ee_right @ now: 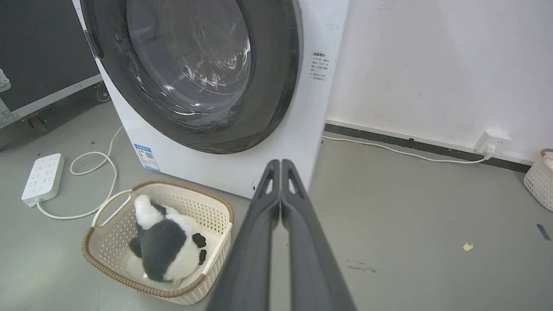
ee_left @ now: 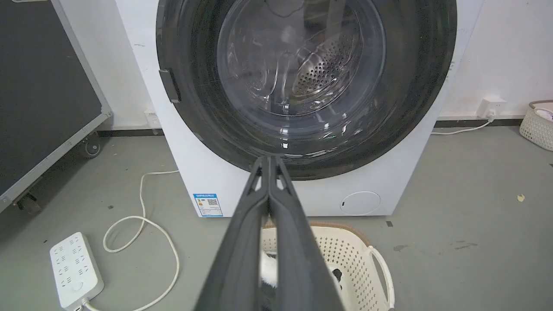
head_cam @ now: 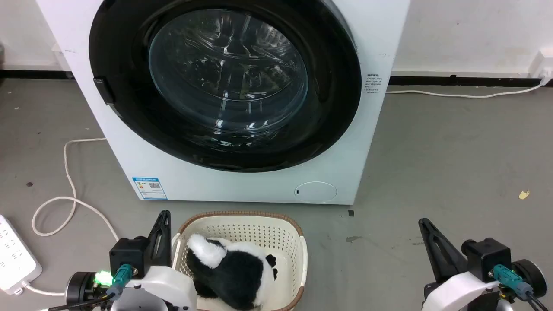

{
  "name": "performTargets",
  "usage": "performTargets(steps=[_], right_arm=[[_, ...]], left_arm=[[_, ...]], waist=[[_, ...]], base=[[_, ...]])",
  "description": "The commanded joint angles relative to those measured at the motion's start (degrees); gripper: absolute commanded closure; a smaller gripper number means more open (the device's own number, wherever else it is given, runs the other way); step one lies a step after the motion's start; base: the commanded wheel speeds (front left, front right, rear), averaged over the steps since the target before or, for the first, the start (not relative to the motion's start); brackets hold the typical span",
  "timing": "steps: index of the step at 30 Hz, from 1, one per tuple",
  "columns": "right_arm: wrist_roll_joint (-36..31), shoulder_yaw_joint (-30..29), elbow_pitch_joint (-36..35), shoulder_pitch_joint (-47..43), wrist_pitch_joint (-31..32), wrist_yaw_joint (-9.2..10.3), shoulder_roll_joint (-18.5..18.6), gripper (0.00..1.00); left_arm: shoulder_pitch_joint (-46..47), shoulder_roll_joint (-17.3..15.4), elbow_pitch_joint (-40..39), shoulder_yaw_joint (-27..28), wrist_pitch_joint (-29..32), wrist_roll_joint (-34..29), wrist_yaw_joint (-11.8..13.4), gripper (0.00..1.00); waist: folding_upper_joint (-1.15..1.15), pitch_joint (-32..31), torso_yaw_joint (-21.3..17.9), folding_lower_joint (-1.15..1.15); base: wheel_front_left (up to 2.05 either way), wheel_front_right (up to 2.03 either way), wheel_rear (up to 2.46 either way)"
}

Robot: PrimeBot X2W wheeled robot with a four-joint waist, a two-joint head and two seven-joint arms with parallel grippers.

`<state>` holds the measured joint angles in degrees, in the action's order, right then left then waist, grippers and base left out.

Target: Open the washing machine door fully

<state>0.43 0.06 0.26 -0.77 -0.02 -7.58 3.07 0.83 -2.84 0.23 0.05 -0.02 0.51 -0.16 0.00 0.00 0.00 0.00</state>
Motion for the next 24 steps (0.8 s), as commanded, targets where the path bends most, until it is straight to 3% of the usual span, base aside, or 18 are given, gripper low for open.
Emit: performTargets(steps=[1,24], right_arm=[[-0.4,-0.1,-0.3,0.8,0.0,0.09,-0.2,1.0],[-0.4,-0.1,-0.3,0.8,0.0,0.09,-0.2,1.0]], left_arm=[[-0.8,0.0,-0.2,0.0,0.0,-0.5,0.2,1.0],[-0.8,0.0,-0.2,0.0,0.0,-0.5,0.2,1.0]], waist=[[0.0,0.0,0.0,0.0],[0.0,0.0,0.0,0.0]], base=[[0.0,0.0,0.0],[0.0,0.0,0.0]])
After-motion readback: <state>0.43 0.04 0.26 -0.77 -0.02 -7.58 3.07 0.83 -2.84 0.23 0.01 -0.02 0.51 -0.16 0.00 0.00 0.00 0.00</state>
